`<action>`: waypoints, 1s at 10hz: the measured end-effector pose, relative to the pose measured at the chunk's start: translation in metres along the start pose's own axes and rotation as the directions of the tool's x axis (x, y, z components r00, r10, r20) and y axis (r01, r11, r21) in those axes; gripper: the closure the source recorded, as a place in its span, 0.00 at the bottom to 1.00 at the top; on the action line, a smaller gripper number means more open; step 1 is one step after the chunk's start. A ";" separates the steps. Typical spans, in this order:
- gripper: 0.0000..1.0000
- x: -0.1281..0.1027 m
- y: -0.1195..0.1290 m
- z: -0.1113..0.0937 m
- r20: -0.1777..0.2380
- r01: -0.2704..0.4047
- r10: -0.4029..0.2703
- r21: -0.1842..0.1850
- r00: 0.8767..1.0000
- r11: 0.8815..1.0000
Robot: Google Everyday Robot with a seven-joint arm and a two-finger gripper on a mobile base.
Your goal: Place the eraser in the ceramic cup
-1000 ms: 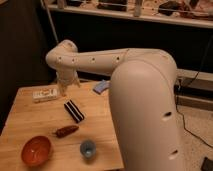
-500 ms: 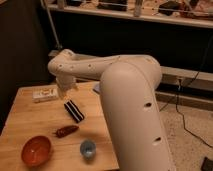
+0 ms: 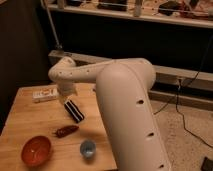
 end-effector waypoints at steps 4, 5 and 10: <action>0.35 0.006 0.006 0.028 -0.062 0.029 -0.029 0.005 0.998 1.000; 0.35 0.004 0.006 0.035 -0.075 0.034 -0.033 0.008 0.997 0.999; 0.35 0.000 0.005 0.058 -0.117 0.036 -0.036 -0.002 0.993 0.999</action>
